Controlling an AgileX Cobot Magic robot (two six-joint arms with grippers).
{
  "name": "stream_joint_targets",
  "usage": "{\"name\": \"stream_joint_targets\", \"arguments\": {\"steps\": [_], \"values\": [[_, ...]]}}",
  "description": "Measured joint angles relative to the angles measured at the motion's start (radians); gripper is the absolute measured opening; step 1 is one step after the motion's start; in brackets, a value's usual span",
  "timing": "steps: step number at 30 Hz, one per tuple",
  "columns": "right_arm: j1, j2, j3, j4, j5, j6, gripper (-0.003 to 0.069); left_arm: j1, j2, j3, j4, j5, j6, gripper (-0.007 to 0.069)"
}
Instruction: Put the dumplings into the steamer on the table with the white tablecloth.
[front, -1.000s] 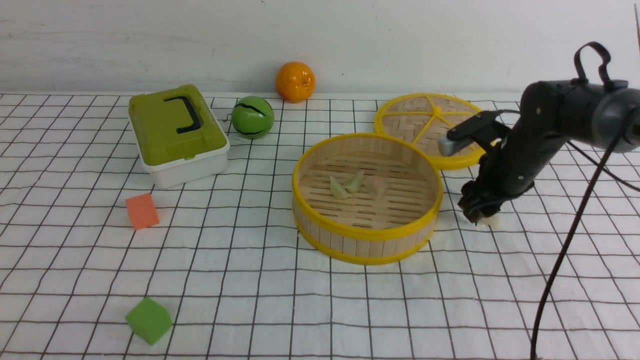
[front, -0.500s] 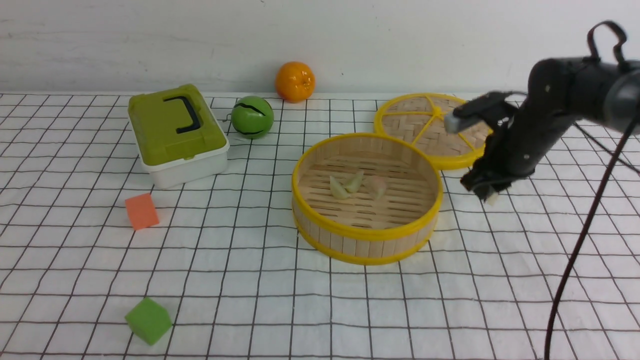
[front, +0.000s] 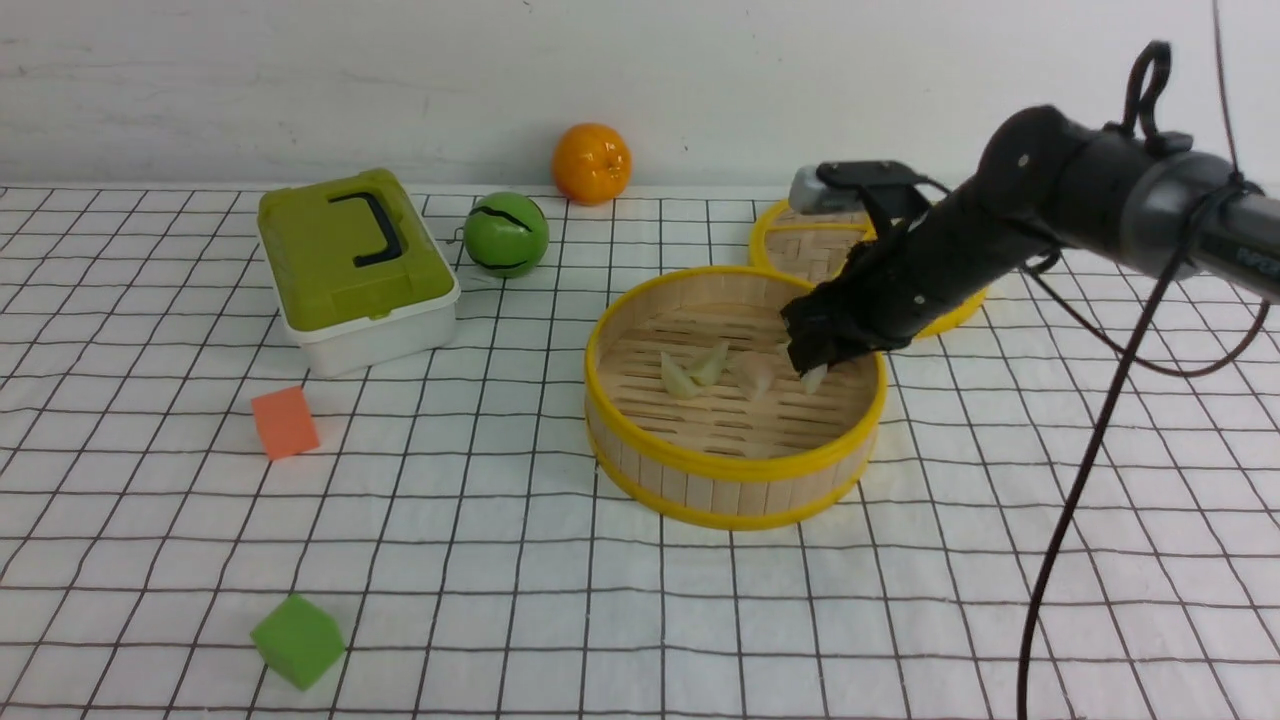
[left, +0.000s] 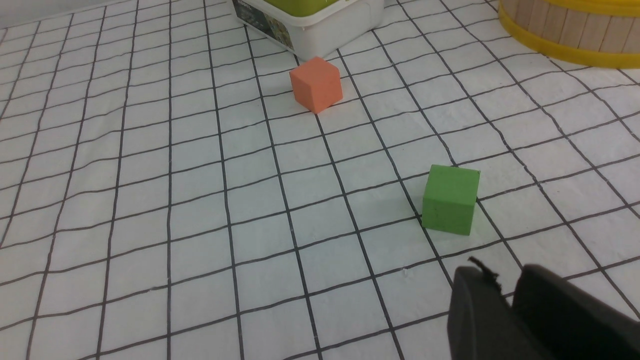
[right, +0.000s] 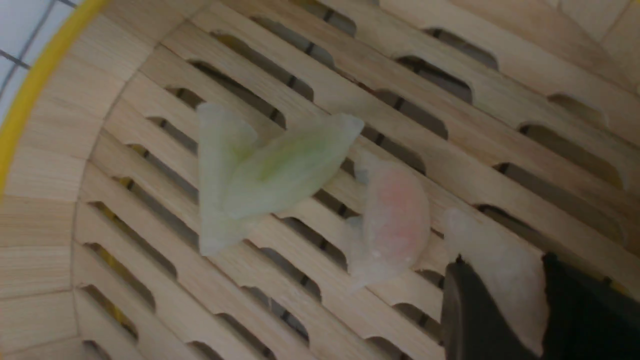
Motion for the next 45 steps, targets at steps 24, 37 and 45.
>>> {"name": "stream_joint_targets", "arguments": {"steps": [24,37,45], "values": [[-0.151,-0.706,0.006,-0.325,0.301,0.063,0.0,0.0,0.0,0.0,0.003,-0.002,-0.002,0.0122],[-0.212,-1.437,0.938,-0.559,-0.373,0.247,-0.0019,0.0,0.0,0.0,0.003,0.001,-0.002,0.0133],[-0.213,-1.991,1.674,-0.561,-0.941,0.307,-0.0012,0.0,0.0,0.0,0.003,0.001,-0.002,0.0143]]}}
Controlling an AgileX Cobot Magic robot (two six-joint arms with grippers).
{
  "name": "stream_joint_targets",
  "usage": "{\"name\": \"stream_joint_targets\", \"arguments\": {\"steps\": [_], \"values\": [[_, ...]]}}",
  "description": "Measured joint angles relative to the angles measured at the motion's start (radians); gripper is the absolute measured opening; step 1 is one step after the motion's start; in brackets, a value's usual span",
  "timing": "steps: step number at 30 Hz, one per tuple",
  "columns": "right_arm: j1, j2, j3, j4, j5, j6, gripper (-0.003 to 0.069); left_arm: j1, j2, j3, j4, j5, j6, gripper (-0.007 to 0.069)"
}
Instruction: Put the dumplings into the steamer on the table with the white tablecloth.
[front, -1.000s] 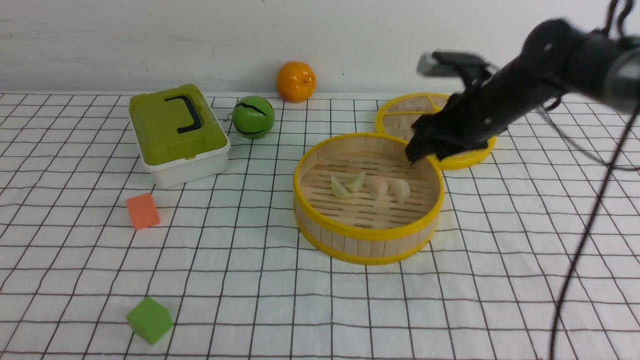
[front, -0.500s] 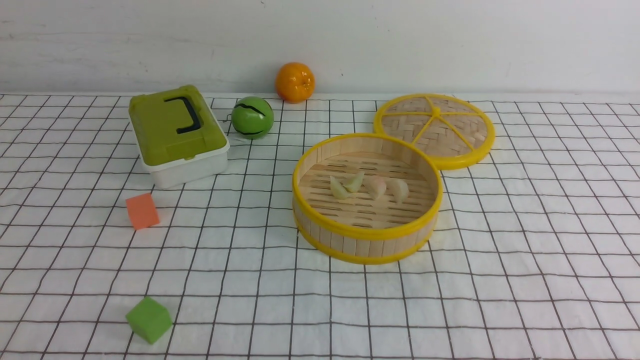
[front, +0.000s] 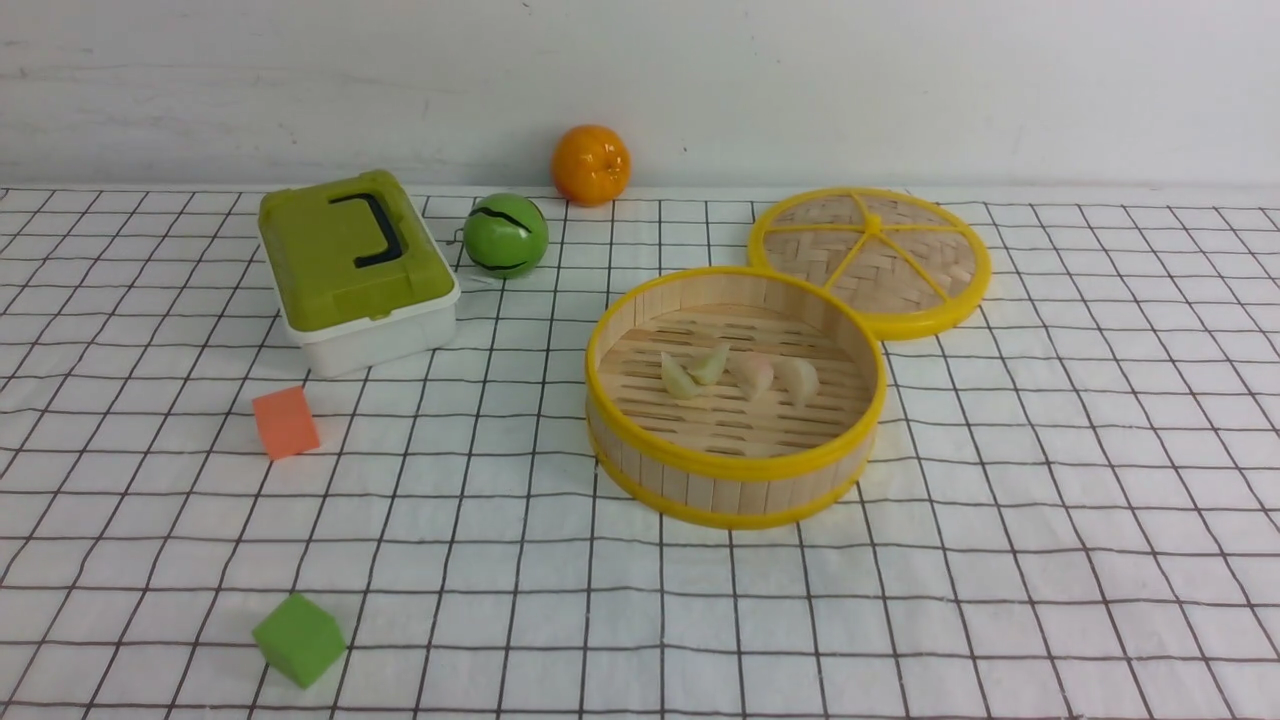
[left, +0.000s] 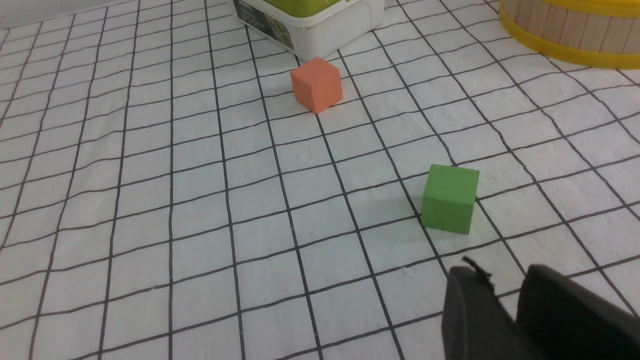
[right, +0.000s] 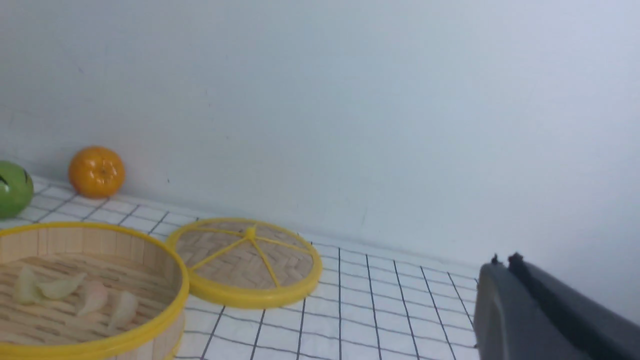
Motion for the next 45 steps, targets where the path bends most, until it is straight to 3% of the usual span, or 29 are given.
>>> {"name": "stream_joint_targets", "arguments": {"steps": [4,15,17,22,45], "values": [[0.0,-0.214,0.165,-0.001,-0.044,0.013,-0.0006,0.0,0.0,0.0,0.0,0.001,0.0,0.0146],[0.0,-0.2,0.17,0.004,0.079,0.013,0.0,0.0,-0.001,0.0,-0.003,0.001,0.0,0.016],[0.0,-0.205,0.172,0.017,0.151,0.013,0.0001,0.0,-0.001,0.0,-0.003,0.001,0.0,0.0162],[0.0,-0.24,0.177,0.029,0.524,0.008,0.0009,0.0,-0.001,0.0,-0.003,0.0,0.0,0.0164],[0.0,-0.24,0.17,0.004,0.563,-0.005,0.0026,0.0,-0.001,0.0,-0.003,0.0,0.0,0.0185]]}}
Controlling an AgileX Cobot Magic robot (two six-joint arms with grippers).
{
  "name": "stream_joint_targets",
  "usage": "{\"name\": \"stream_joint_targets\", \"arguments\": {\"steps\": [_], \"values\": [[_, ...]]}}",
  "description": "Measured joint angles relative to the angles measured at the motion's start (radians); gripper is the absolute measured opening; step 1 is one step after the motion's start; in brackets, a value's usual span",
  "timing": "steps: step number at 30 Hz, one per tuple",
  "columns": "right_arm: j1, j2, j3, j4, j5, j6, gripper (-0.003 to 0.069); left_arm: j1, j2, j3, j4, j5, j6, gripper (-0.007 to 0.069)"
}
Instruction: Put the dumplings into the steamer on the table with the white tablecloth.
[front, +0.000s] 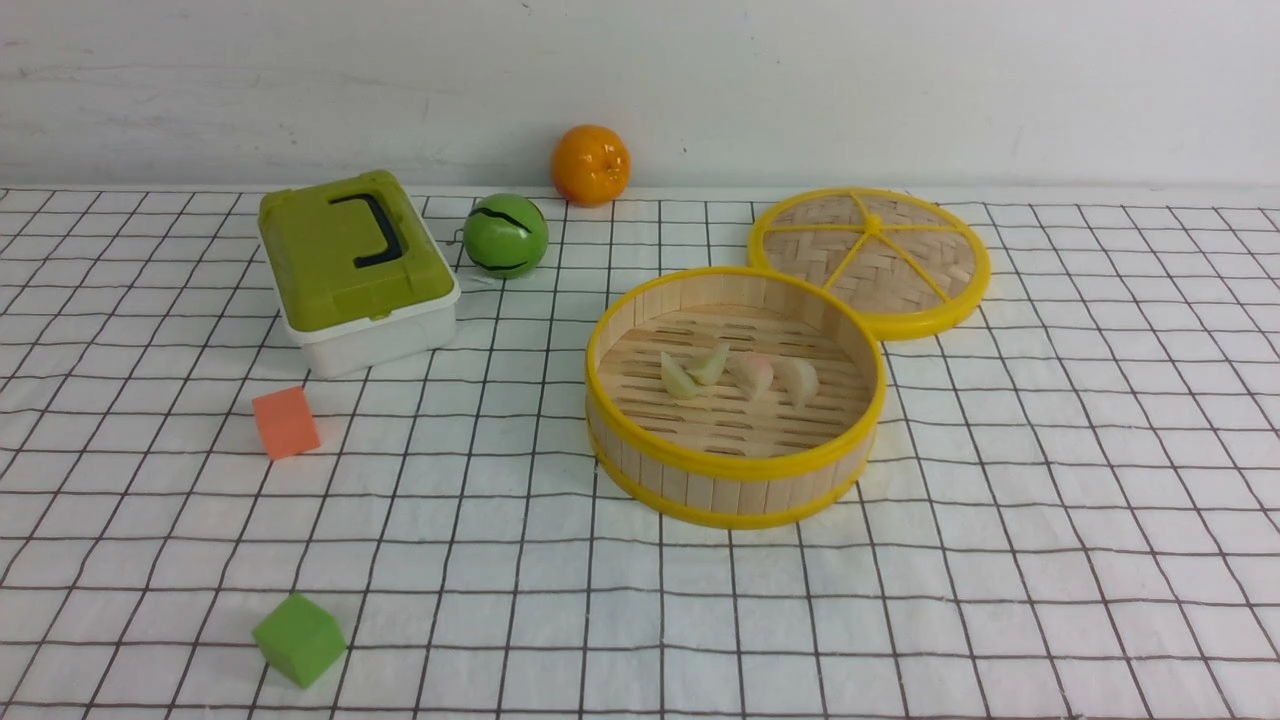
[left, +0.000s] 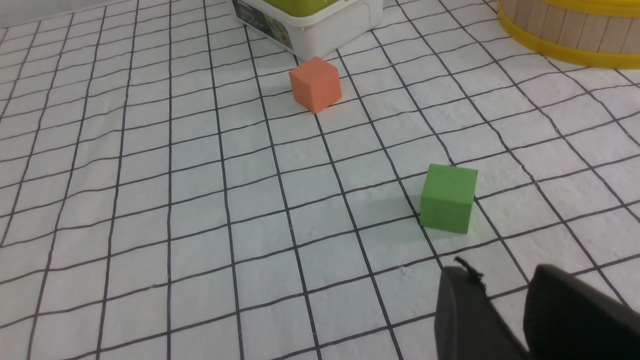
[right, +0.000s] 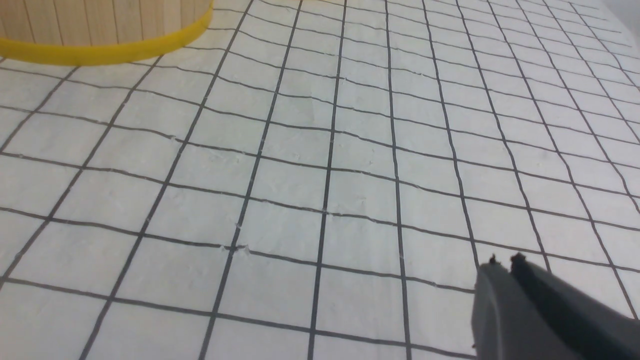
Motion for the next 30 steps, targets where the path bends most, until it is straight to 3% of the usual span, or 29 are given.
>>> {"name": "stream_joint_targets", "arguments": {"steps": [10,13,16,18,22,25,30], "values": [[0.0,0.0,0.0,-0.002,0.001,0.0,0.0031,0.001,0.0,0.0,0.012,0.0,0.0,0.0199],[0.0,0.0,0.0,-0.002,0.001,0.0,0.0037,0.041,0.0,0.003,-0.015,-0.112,0.0,0.02],[0.0,0.0,0.0,-0.002,0.001,0.0,0.004,0.138,0.0,0.018,-0.134,-0.311,0.01,0.0198],[0.0,0.0,0.0,-0.002,0.001,0.0,0.0041,0.252,0.0,0.057,-0.297,-0.478,0.09,0.0167],[0.0,0.0,0.0,-0.002,0.001,0.0,0.0041,0.381,0.0,0.154,-0.504,-0.6,0.283,0.0066],[0.0,0.0,0.0,-0.002,0.001,0.0,0.0043,0.443,0.0,0.23,-0.537,-0.614,0.378,-0.0013],[0.0,0.0,0.0,-0.002,0.001,0.0,0.005,0.475,0.001,0.288,-0.525,-0.558,0.394,-0.0013]]}}
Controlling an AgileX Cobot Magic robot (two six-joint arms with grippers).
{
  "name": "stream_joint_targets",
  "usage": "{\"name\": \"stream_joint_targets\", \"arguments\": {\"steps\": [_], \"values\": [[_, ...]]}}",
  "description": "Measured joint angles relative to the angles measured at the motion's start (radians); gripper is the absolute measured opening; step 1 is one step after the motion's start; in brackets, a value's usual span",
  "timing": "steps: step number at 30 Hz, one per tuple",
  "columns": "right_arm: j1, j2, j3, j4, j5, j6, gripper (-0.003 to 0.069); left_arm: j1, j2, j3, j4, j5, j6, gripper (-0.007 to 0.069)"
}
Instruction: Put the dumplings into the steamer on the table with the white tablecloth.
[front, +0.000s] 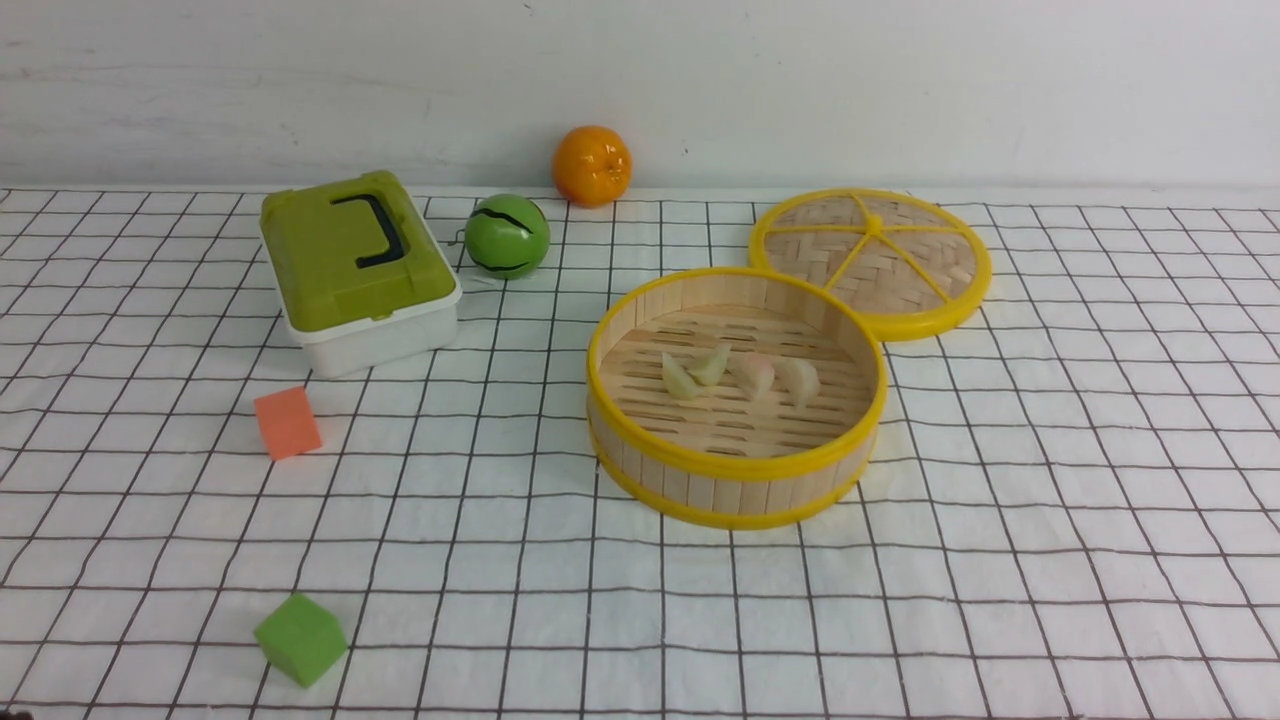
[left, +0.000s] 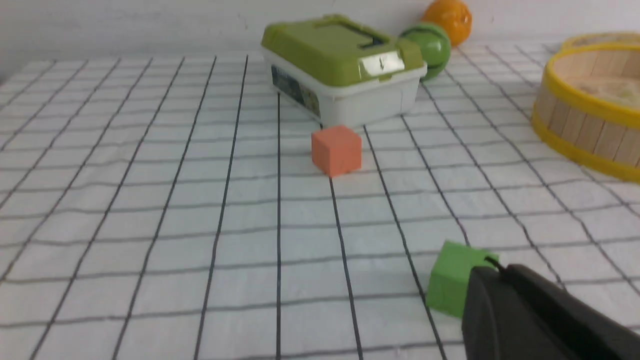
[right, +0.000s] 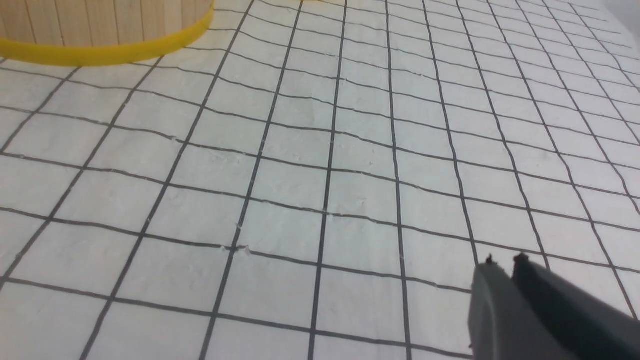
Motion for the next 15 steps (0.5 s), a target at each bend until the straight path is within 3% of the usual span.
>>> {"name": "stream_joint_targets", "arguments": {"steps": [6,15], "values": [[0.0,0.0,0.0,0.0,0.0,0.0,0.0057,0.0,0.0,0.002,0.003,0.14,-0.016,-0.0013],[0.0,0.0,0.0,0.0,0.0,0.0,0.0071,0.0,0.0,0.002,0.003,0.146,-0.017,-0.0013]]}}
